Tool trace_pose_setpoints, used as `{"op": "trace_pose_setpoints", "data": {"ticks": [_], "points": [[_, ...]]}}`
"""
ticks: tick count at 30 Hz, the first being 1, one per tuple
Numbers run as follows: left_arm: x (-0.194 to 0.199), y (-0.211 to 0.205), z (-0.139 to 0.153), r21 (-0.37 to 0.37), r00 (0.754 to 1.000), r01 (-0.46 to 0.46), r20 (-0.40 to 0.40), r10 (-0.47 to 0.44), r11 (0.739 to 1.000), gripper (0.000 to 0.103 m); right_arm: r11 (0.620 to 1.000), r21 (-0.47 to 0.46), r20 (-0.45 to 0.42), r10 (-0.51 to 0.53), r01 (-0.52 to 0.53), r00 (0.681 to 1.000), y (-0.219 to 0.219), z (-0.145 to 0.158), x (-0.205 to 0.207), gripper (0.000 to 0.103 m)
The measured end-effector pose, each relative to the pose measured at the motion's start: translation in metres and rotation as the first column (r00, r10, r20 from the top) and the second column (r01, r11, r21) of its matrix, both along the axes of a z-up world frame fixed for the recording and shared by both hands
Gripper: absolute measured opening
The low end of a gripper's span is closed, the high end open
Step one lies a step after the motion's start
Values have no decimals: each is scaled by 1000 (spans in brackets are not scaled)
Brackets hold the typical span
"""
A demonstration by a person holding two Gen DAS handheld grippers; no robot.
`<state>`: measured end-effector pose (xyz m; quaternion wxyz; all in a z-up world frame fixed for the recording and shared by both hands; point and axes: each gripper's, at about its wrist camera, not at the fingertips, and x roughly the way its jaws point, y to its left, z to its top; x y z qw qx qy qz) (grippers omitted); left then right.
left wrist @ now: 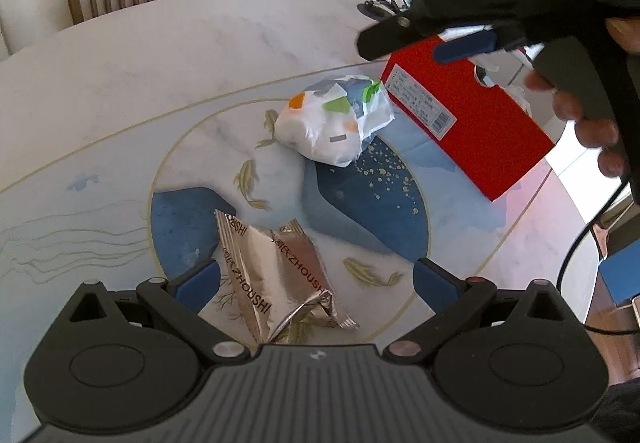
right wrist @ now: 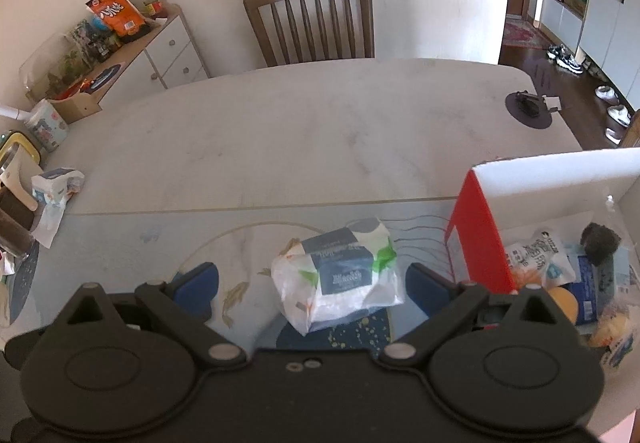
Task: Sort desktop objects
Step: 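Move left tool over the silver foil packet while right tool reaches the white wipes pack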
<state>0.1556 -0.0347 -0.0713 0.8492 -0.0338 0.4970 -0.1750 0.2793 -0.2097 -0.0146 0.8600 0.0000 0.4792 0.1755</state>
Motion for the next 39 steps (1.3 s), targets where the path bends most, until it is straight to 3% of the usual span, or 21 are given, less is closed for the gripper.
{"op": "trace_pose_setpoints", "data": {"ticks": [5, 12, 20, 28, 39], "points": [[4, -1, -5, -4, 1000, 11, -6, -11, 1000, 103, 1000, 2, -22, 3, -3, 1000, 8, -10, 18, 100], [10, -1, -10, -7, 1000, 10, -18, -10, 1000, 103, 994, -55, -20, 91, -92, 996, 17, -23, 29, 102], [16, 0, -14, -12, 1000, -3, -20, 3, 1000, 103, 996, -62, -28, 58, -59, 998, 5, -27, 46, 102], [19, -1, -18, -16, 999, 13, -31, -14, 1000, 103, 992, -64, -73, 102, -107, 992, 11, -43, 55, 102], [21, -3, -25, -23, 999, 24, -34, -25, 999, 103, 993, -58, -104, 91, -98, 990, 16, -55, 69, 101]]}}
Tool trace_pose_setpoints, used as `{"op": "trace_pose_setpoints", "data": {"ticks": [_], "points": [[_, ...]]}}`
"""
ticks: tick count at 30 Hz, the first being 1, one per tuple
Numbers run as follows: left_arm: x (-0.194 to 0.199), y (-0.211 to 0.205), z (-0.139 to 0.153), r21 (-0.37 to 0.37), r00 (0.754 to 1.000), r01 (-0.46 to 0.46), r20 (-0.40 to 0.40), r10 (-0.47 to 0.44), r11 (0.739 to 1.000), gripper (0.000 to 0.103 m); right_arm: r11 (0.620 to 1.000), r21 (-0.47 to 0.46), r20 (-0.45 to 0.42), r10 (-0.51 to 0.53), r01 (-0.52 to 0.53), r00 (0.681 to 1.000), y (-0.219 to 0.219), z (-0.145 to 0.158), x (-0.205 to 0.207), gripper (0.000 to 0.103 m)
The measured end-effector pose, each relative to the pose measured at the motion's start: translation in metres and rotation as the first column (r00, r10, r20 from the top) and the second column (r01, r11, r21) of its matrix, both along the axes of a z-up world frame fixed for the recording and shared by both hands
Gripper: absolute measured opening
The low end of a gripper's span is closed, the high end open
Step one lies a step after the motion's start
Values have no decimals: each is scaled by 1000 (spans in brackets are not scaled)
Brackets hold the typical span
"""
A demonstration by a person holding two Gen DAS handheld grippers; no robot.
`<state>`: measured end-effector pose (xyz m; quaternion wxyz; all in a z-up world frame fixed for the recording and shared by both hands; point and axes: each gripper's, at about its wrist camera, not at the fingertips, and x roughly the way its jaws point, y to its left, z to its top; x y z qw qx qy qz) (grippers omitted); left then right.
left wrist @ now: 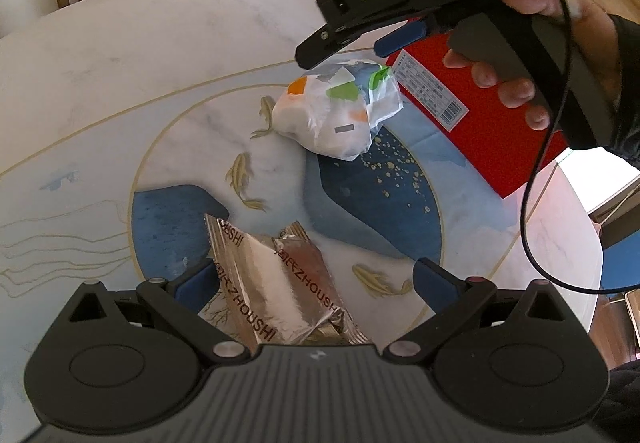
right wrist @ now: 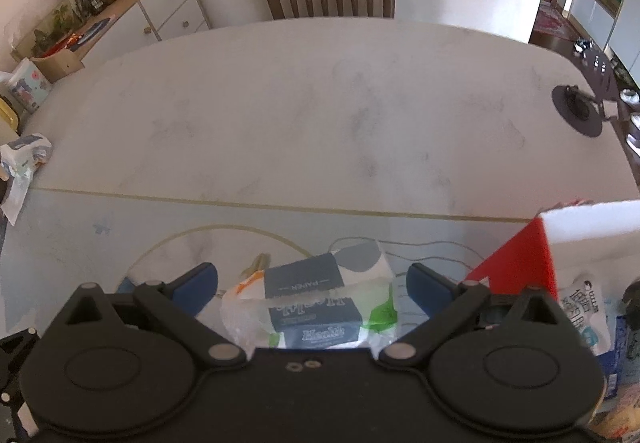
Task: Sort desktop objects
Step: 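Move left tool over the silver foil packet while right tool reaches the white wipes pack, then grasp the foil packet with left tool while right tool grasps and lifts the wipes pack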
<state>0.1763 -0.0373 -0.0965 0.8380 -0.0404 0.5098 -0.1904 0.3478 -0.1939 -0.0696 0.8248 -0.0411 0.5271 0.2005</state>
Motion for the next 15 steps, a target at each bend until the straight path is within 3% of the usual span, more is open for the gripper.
{"op": "trace_pose_setpoints", "data": {"ticks": [15], "points": [[3, -3, -2, 1, 1000, -1, 1, 1, 1000, 103, 999, -8, -78, -33, 33, 996, 6, -39, 13, 102]]}}
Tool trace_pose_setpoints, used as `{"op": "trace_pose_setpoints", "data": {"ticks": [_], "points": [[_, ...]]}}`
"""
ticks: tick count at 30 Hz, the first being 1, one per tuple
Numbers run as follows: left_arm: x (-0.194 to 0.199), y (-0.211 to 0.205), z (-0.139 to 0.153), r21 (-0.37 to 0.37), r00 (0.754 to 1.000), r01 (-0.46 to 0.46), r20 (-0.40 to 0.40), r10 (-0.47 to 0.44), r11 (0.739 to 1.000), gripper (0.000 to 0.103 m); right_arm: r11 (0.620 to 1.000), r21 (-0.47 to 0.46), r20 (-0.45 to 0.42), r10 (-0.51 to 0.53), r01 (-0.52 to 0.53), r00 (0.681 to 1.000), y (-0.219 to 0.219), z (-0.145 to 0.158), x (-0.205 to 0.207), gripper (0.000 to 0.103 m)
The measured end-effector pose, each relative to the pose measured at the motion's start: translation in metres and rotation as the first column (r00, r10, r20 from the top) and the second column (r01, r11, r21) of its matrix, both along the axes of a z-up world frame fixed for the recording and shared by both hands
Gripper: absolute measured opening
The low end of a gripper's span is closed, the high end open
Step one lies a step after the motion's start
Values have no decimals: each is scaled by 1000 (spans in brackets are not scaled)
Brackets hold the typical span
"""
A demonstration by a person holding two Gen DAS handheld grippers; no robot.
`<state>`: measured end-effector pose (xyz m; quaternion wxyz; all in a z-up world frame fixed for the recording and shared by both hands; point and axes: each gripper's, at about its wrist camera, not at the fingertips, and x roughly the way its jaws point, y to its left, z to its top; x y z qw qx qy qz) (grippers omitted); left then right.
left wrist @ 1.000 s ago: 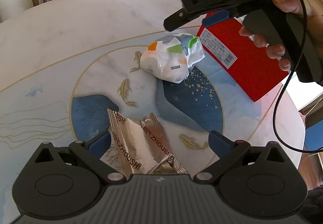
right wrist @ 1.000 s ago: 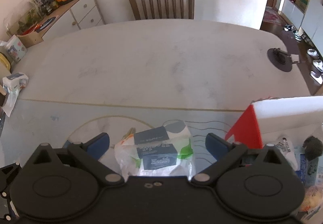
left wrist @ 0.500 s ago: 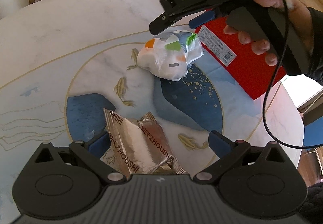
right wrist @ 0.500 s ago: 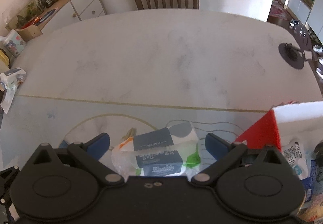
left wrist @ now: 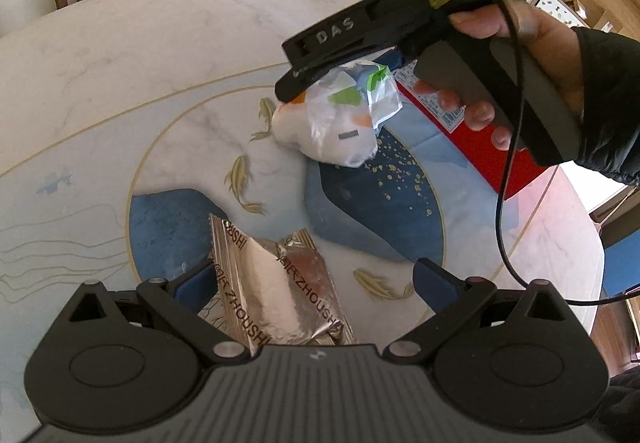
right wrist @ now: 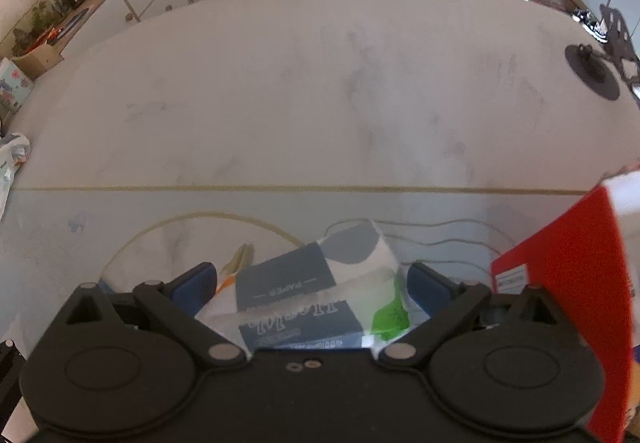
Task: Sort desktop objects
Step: 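Grasp the foil packet with left tool while right tool grasps and lifts the wipes pack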
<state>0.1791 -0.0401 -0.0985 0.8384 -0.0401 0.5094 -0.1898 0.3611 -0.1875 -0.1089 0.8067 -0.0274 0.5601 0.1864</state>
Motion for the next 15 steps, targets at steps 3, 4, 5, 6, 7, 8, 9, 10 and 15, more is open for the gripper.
{"op": "trace_pose_setpoints", "data": {"ticks": [3, 4, 5, 6, 7, 8, 9, 10, 15], "points": [[0, 1, 0, -4, 1000, 2, 2, -2, 1000, 103, 999, 0, -21, 32, -32, 999, 5, -5, -7, 102], [0, 1, 0, -7, 1000, 2, 2, -2, 1000, 103, 999, -7, -16, 46, -46, 999, 7, -5, -11, 102], [-1, 2, 0, -8, 1000, 3, 2, -3, 1000, 103, 998, -12, -16, 58, -58, 998, 8, -5, -15, 102], [-1, 3, 0, -11, 1000, 4, 3, -4, 1000, 103, 998, -12, -18, 69, -69, 997, 9, -6, -19, 103], [-2, 3, 0, -12, 1000, 5, 3, -4, 1000, 103, 997, -11, -22, 79, -79, 997, 9, -6, -23, 103], [-2, 3, -1, -11, 1000, 6, 3, -5, 1000, 103, 996, -12, -28, 92, -92, 995, 10, -6, -27, 103], [-2, 3, -1, -10, 1000, 7, 3, -7, 1000, 103, 994, -14, -32, 107, -108, 994, 10, -6, -32, 103], [-3, 3, -2, -10, 1000, 10, 3, -10, 1000, 103, 992, -16, -36, 121, -122, 992, 11, -6, -37, 103], [-4, 2, -6, -7, 1000, 19, -7, -19, 1000, 103, 986, -22, -62, 166, -167, 984, 14, -4, -55, 103]]}}
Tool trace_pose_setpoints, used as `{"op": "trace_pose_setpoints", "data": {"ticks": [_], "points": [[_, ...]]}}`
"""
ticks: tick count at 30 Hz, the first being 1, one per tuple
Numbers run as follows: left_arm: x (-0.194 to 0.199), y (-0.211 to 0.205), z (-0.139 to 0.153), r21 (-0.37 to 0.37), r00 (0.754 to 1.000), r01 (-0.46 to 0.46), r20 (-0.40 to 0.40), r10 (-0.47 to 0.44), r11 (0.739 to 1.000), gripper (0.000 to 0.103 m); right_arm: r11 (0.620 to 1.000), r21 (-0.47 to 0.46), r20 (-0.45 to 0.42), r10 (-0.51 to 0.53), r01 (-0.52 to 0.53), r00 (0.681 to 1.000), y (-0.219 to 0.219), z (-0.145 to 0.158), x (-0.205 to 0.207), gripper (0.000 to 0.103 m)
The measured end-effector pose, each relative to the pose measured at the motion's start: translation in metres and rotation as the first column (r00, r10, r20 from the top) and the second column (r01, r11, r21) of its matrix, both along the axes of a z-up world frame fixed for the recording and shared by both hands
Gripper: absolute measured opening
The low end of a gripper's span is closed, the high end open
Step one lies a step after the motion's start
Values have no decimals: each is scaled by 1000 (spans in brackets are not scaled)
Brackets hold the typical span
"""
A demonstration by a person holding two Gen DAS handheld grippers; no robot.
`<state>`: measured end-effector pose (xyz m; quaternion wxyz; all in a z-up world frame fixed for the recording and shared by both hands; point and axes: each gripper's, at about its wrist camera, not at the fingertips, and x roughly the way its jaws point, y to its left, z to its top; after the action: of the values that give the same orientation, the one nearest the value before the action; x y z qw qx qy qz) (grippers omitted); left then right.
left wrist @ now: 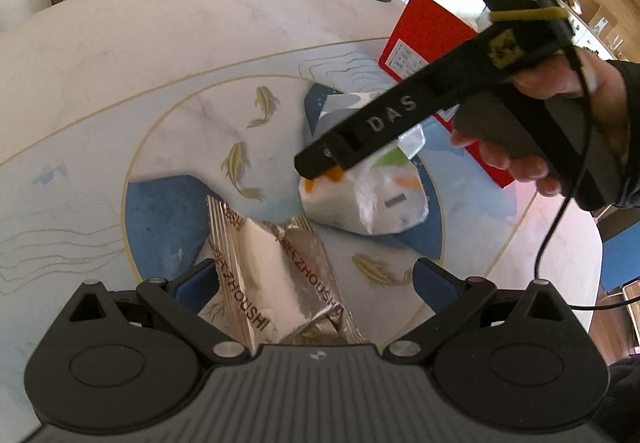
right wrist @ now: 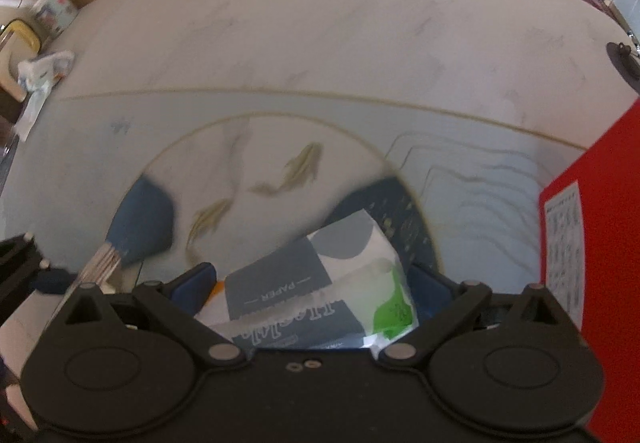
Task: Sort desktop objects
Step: 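Grasp the foil packet with left tool while right tool grasps and lifts the wipes pack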
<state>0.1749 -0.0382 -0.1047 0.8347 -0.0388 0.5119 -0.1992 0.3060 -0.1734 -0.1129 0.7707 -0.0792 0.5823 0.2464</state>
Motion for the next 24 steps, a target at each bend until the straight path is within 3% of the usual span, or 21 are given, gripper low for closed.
{"op": "trace_pose_setpoints", "data": {"ticks": [10, 17, 24], "points": [[-2, -4, -5, 14, 1000, 7, 14, -8, 1000, 102, 999, 16, -26, -30, 30, 999, -10, 1, -15, 102], [-3, -2, -8, 14, 1000, 6, 18, -6, 1000, 102, 999, 33, 22, -27, 26, 999, -18, 18, -25, 102], [-3, -2, -8, 5, 1000, 6, 17, -6, 1000, 102, 988, 56, 21, -148, 146, 989, -29, 39, -33, 102]]}}
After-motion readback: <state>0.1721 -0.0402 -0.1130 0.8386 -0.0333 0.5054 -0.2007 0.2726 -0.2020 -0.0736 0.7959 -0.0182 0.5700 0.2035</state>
